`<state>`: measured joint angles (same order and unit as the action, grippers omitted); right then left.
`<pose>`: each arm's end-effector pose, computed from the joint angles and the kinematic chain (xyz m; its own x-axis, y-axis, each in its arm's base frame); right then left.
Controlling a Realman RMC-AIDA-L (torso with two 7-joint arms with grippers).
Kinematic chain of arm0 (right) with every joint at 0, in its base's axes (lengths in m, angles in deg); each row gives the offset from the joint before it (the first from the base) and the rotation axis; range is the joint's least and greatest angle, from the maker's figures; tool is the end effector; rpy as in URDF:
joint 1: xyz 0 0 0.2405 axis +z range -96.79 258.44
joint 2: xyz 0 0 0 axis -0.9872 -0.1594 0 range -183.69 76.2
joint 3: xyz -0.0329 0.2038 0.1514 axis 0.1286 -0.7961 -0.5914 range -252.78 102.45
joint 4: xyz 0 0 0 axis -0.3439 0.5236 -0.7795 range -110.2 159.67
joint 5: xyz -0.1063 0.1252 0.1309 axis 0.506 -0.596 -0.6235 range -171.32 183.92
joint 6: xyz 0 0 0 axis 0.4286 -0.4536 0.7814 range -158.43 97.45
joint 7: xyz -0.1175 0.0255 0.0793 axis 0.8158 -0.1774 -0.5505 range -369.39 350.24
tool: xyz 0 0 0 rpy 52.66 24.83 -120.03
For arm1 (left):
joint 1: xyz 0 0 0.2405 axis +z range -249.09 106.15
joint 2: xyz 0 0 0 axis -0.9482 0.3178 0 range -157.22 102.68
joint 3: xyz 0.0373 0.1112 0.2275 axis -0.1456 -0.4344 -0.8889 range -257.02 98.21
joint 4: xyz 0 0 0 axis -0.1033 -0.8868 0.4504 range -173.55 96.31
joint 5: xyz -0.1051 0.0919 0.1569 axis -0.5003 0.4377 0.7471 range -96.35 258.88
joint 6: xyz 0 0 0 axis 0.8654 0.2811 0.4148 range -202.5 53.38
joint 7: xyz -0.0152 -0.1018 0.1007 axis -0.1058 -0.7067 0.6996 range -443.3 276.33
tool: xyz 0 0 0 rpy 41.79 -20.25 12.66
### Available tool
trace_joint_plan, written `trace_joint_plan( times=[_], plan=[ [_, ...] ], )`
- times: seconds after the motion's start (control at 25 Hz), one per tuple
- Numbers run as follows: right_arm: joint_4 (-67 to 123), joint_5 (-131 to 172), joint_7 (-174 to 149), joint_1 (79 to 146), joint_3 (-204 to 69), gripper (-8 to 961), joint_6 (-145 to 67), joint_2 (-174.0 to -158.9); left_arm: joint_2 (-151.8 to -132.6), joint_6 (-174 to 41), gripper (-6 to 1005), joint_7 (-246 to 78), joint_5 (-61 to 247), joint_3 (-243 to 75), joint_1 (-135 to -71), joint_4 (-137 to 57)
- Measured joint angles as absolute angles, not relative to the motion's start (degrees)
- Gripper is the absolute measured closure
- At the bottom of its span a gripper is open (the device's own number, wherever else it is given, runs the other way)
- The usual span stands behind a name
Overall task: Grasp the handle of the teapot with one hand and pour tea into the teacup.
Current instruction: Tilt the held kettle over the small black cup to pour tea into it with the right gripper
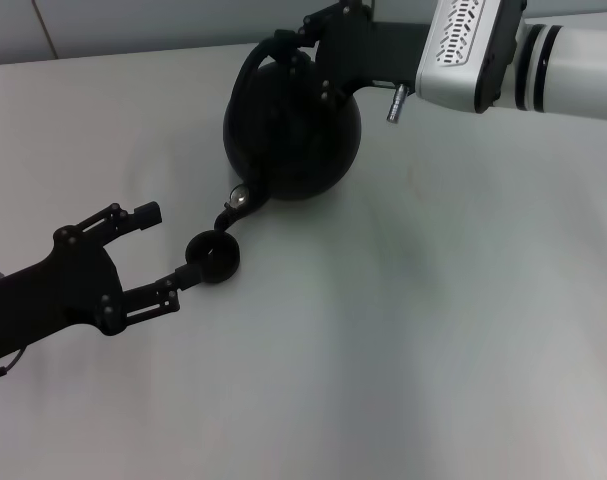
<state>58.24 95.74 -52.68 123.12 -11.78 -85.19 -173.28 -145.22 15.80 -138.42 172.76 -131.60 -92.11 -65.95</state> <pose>0.1767 0.4287 -0.0339 0.9316 0.3007 -0.2042 0.1068 -0.7634 -0.6370 -0.2847 0.2797 -0.0176 0.7469 0.1213 0.6538 0.3633 -0.8979 -0.2485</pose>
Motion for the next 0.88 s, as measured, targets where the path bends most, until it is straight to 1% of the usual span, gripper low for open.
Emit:
trace_joint_plan(
  times=[0.88],
  plan=[
    [58.7,95.4,-49.3,123.3,-11.7,865,-85.7,-173.28,-145.18,15.5,136,-138.4,172.8,-131.6,-92.5,-66.0]
  ],
)
